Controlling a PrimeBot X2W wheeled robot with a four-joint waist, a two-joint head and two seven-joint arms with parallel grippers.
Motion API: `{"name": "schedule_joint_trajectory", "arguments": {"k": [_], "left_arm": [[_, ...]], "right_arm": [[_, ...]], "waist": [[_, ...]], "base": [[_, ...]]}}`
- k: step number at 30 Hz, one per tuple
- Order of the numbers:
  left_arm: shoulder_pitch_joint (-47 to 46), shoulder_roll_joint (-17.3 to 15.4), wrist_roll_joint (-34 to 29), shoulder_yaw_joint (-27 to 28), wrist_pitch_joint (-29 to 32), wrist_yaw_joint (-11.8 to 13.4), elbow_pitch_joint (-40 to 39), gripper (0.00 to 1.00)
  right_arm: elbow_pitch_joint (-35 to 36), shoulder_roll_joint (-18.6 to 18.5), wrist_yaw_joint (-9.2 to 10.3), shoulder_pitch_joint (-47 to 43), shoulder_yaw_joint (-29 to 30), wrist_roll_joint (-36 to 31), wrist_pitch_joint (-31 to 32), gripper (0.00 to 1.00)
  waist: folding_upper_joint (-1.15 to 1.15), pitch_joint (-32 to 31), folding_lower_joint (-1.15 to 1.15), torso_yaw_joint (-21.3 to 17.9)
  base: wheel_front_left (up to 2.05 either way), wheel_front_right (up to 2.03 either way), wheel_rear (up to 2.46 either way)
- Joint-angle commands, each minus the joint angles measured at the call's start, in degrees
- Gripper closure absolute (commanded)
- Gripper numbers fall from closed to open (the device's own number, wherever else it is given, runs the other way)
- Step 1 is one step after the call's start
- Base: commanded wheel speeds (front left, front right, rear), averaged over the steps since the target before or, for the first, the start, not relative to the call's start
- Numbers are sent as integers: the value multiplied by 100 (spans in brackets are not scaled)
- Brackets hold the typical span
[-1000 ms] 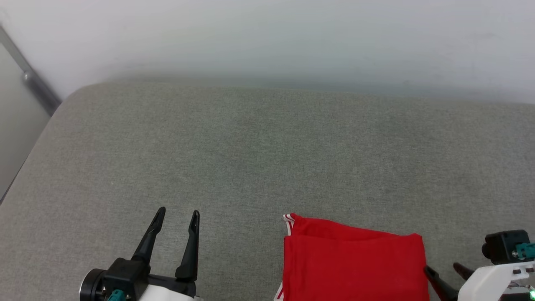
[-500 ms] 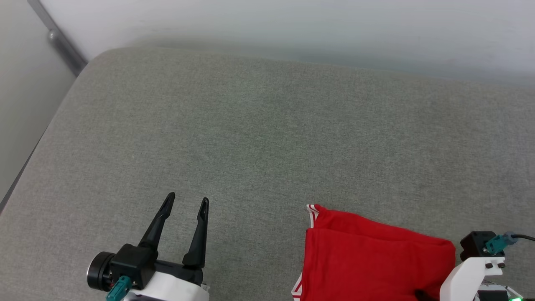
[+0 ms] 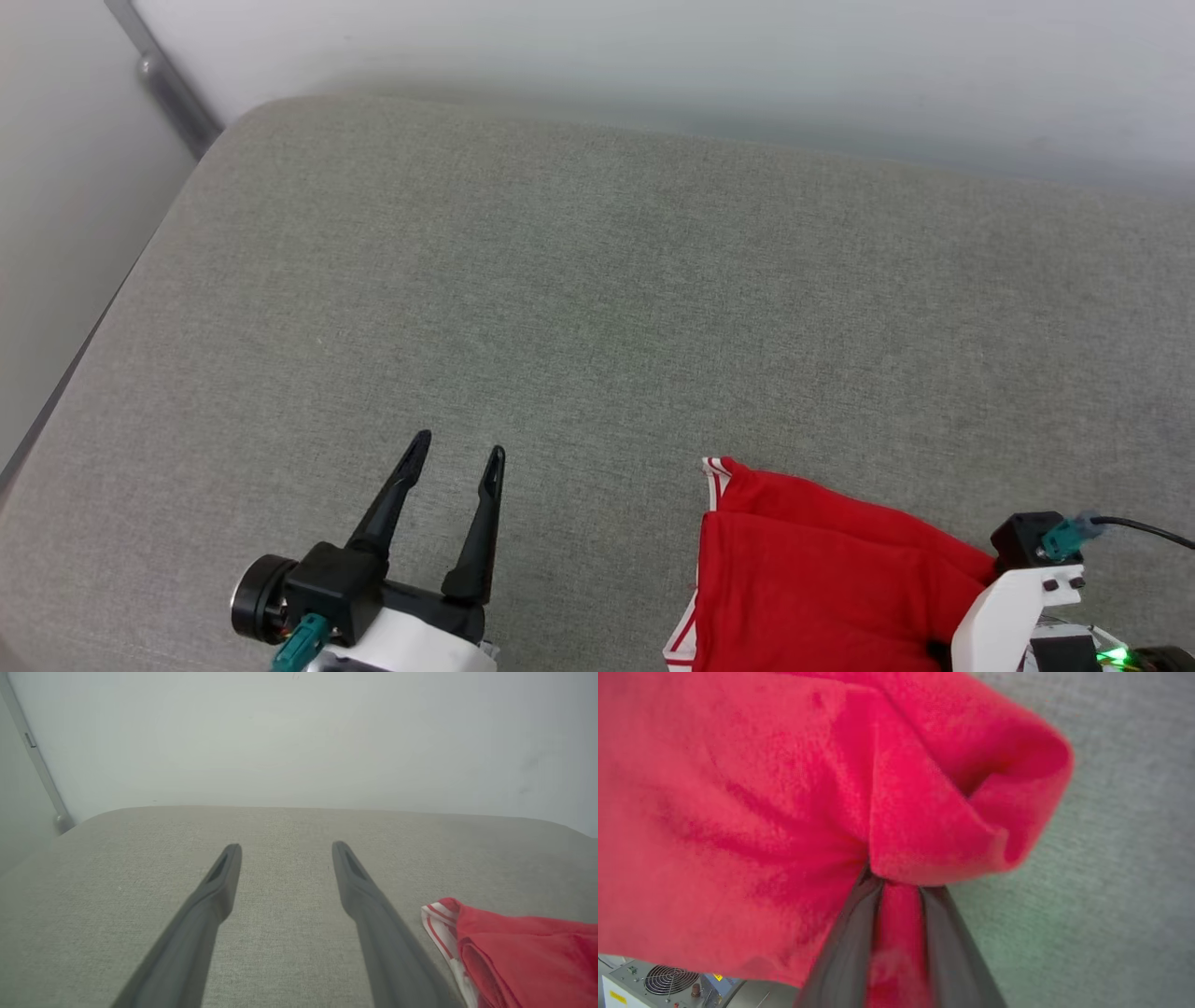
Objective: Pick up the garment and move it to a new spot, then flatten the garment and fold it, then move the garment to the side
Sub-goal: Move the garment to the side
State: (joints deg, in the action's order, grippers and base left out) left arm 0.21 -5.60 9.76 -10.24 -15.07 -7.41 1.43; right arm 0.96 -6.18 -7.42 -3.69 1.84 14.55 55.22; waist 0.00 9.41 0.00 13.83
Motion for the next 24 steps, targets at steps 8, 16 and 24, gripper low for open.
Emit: {"name": "schedule_joint_trajectory", "arguments": {"k": [8,16,24], "left_arm": [[157,64,29,-235,-12,-10,-62,0],[-73,165,80,-807,-12,-10,-159,0],[-668,75,98,-1160,-12,-9,-370,0]], "right_arm": [[90,-1138,-4,523,-956,-519,-386,100],[609,-2968,-4,1446,-2021,-417,-97,100],[524,-4403,-1,2390,-2146,-342,-507,100]], "waist": [[0,-212,0,-519],[0,156,0,-1564],[0,1026,0,-2446]], "base": [[0,0,0],[0,0,0],[0,0,0]]}}
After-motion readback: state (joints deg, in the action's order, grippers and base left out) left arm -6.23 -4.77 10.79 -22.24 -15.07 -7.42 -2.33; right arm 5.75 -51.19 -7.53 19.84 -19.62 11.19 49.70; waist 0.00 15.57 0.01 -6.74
